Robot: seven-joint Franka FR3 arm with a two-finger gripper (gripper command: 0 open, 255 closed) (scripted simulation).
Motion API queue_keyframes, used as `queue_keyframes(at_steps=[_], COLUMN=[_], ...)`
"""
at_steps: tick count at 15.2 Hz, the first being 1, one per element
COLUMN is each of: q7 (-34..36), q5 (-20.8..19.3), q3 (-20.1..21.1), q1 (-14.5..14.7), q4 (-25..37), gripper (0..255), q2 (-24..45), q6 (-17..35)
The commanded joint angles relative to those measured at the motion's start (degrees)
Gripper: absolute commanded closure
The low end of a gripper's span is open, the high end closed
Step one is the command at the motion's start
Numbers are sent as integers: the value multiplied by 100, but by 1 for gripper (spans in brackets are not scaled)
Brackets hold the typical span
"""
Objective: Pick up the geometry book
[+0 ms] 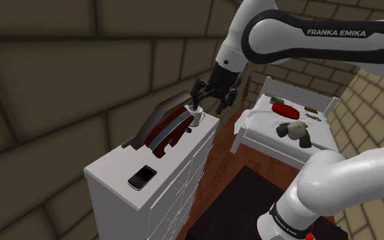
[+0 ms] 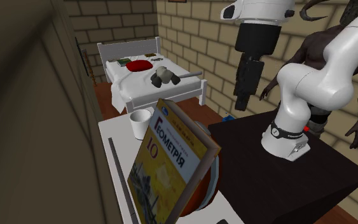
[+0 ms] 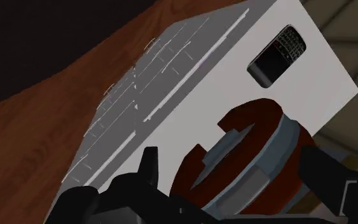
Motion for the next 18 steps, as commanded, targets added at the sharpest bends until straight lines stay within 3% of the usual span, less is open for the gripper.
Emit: queue_keyframes(at_steps=[1,6,10,18], q7=[823,2679,4203,4168], q5=[204,399,284,337], q3=[261,822,1218,1296], q1=[-155,-642,-1085,-1058], q4=[165,689,1179,709], gripper=[0,0,0,0], q2=[281,1061,1701,1833], q6=[339,1143,1718,2323])
